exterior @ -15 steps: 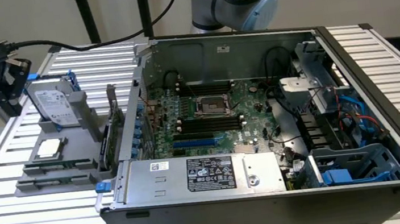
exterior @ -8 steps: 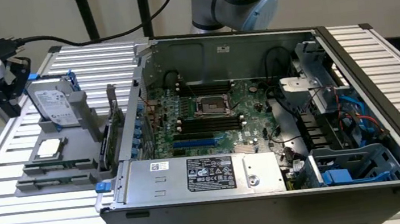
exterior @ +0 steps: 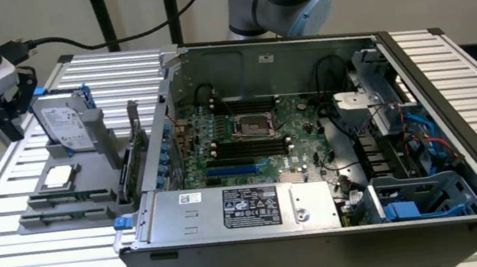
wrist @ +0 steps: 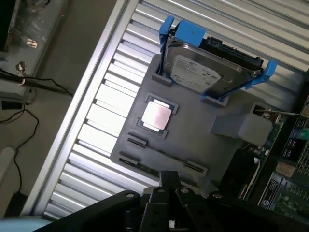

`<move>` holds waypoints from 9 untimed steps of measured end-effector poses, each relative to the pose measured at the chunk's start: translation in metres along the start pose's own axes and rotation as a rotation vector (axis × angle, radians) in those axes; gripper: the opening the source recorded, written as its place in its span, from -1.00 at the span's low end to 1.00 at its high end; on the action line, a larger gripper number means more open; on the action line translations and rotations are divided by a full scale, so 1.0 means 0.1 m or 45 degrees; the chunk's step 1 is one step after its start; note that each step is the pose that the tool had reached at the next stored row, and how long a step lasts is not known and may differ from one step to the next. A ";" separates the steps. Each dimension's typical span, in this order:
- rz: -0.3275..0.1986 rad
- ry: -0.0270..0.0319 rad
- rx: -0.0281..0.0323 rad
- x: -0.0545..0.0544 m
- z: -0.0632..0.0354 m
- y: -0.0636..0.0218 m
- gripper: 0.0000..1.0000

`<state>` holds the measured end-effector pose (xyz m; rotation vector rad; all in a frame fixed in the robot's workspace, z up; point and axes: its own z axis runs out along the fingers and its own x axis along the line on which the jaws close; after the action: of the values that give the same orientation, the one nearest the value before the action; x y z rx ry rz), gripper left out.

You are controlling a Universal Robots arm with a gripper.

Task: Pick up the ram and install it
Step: 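Pick up the ram and move it above insertion slot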

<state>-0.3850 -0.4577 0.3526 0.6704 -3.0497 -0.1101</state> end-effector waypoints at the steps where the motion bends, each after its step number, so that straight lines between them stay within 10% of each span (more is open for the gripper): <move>1: -0.023 0.0017 0.0000 0.00 0.001 0.000 -0.79; 9: -0.208 0.0151 0.0003 0.00 0.014 -0.001 -0.79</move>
<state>-0.3850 -0.4577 0.3512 0.9162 -2.9792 -0.1074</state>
